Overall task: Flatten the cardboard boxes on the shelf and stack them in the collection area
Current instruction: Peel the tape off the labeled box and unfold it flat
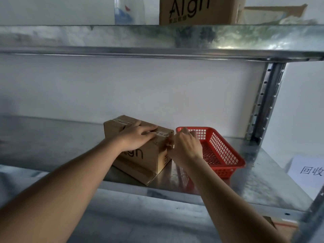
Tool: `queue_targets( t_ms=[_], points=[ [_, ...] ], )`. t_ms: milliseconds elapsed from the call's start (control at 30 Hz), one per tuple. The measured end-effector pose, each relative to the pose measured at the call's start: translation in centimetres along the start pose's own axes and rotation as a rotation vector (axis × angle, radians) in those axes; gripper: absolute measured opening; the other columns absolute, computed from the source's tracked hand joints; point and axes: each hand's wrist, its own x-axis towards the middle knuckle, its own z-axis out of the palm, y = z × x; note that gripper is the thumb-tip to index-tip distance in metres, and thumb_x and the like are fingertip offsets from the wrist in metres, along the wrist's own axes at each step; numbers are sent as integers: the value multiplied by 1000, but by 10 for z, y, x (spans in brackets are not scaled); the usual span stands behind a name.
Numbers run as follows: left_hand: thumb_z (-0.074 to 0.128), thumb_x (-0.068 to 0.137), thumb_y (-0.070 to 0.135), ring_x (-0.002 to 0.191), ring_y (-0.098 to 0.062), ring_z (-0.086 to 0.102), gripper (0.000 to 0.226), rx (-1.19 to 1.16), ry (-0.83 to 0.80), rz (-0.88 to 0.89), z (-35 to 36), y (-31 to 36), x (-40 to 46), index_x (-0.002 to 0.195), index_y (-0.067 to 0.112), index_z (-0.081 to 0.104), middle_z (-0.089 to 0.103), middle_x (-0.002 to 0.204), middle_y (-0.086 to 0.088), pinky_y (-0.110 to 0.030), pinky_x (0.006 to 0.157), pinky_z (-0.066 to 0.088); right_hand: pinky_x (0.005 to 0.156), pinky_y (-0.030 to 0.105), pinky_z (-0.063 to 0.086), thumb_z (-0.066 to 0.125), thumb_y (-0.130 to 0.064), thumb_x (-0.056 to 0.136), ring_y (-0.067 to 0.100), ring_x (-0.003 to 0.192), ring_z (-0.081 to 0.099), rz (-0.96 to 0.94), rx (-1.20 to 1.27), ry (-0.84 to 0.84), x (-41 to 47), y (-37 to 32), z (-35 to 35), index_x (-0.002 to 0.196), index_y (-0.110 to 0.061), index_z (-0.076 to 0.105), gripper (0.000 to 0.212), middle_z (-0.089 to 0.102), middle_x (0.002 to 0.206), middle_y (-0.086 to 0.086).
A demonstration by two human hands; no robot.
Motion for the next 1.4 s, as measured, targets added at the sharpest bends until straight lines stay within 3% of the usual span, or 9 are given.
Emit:
queue_targets(
  t_ms=[100,167,333,500,700,833,1000,1167,1400],
  points=[
    [31,81,91,159,-32,3,53,-33,6,-6,-5,-12,-5,133,80,34,10,172,8,-58,124,6,82,32,50,67,-12,87,28,101,58,41,135,-27,-1,-13,1,88,-14,60,7,58,104,7],
    [35,86,87,159,-31,3,47,-50,3,-9,-9,-17,-7,133,80,36,11,172,8,-57,124,5,56,25,39,63,-3,84,27,81,59,91,240,-38,-1,-23,3,79,-12,57,12,56,86,6],
    [29,72,96,159,-29,2,58,-35,5,-26,-13,-24,-13,129,85,34,12,171,11,-58,125,4,42,20,31,61,-7,82,21,67,61,220,467,-53,-4,-28,13,77,-9,68,9,65,76,6],
    [27,72,98,159,-29,3,59,-14,15,-6,-12,-27,-14,130,85,33,13,171,11,-58,123,4,51,24,46,58,-8,87,21,79,66,203,526,-123,-6,-25,11,90,-12,71,13,69,90,6],
    [35,58,111,159,-27,2,73,-43,-6,-2,-14,-26,-17,127,86,34,10,172,12,-58,123,6,41,16,35,49,-8,89,15,69,58,119,477,-186,-7,-27,2,72,-22,61,25,65,80,0],
    [38,59,110,159,-27,4,73,-50,-25,0,-17,-27,-19,128,85,34,9,172,13,-59,122,10,68,30,62,52,-9,91,21,83,72,184,630,-246,-6,-23,-5,76,-19,71,27,73,82,3],
    [37,61,109,159,-29,7,72,-9,-28,14,-19,-27,-20,129,85,32,11,172,9,-58,123,13,82,39,65,65,-12,99,20,74,79,322,922,-392,3,-17,-22,88,-1,74,17,77,71,9],
    [38,58,110,159,-30,7,74,-20,-34,12,-19,-27,-18,127,86,34,12,172,9,-60,124,14,68,29,64,71,-9,96,16,70,78,308,1004,-194,-1,-17,-21,90,-5,73,7,78,76,8],
    [41,54,111,159,-27,6,75,-41,-33,-12,-19,-26,-14,125,86,37,14,171,12,-57,125,12,74,46,65,88,-13,76,16,85,76,78,905,-71,-6,-9,-11,94,-27,78,25,78,90,-5]
  ],
)
